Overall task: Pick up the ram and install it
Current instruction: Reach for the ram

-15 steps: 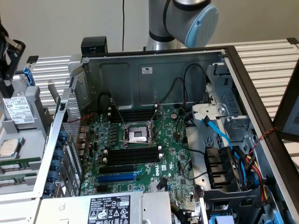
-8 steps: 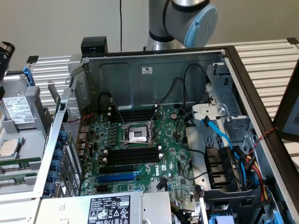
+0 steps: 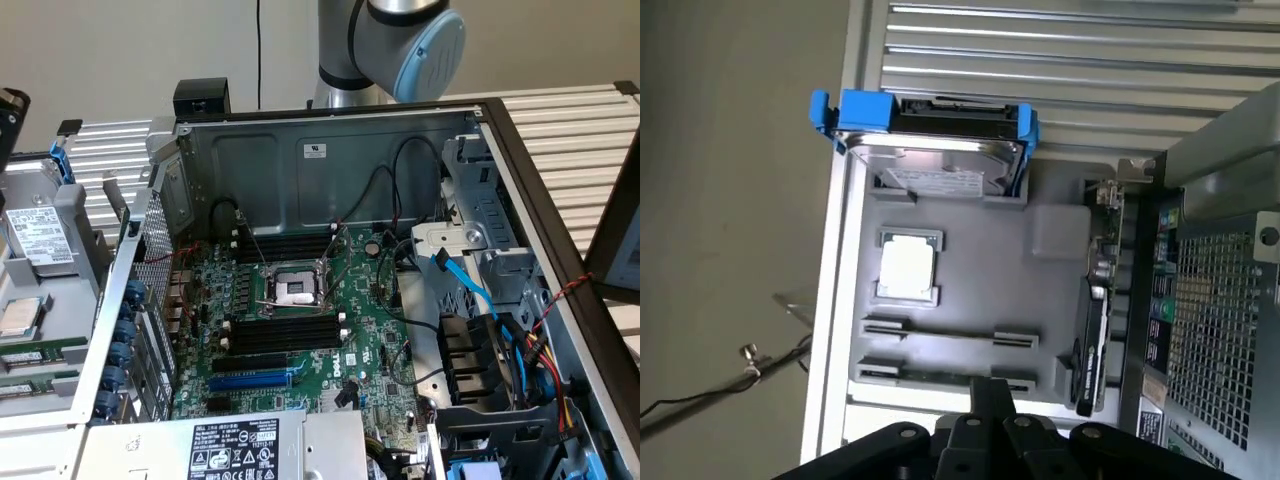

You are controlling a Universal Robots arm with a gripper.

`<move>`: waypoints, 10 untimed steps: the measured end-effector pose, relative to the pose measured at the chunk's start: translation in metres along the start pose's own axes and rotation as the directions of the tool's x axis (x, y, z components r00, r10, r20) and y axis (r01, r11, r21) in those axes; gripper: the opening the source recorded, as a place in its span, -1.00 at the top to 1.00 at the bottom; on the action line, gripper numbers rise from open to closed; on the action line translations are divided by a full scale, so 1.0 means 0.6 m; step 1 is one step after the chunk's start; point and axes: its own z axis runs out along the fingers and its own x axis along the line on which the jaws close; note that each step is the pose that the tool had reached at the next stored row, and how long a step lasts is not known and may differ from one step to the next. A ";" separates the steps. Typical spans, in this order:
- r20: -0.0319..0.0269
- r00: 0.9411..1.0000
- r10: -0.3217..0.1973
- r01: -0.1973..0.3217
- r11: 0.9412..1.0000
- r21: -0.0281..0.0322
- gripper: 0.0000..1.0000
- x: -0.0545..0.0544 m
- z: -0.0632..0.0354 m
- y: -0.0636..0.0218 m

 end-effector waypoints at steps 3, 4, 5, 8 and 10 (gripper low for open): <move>-0.004 0.999 -0.052 0.052 0.999 0.008 0.79 0.000 0.001 0.000; -0.006 0.997 -0.071 0.071 0.997 0.009 0.79 0.000 0.001 0.000; -0.007 0.996 -0.088 0.088 0.996 0.010 0.79 0.000 0.001 0.000; -0.011 0.990 -0.143 0.143 0.990 0.012 0.79 0.000 0.003 0.000; -0.013 0.984 -0.179 0.179 0.984 0.014 0.79 0.000 0.004 0.000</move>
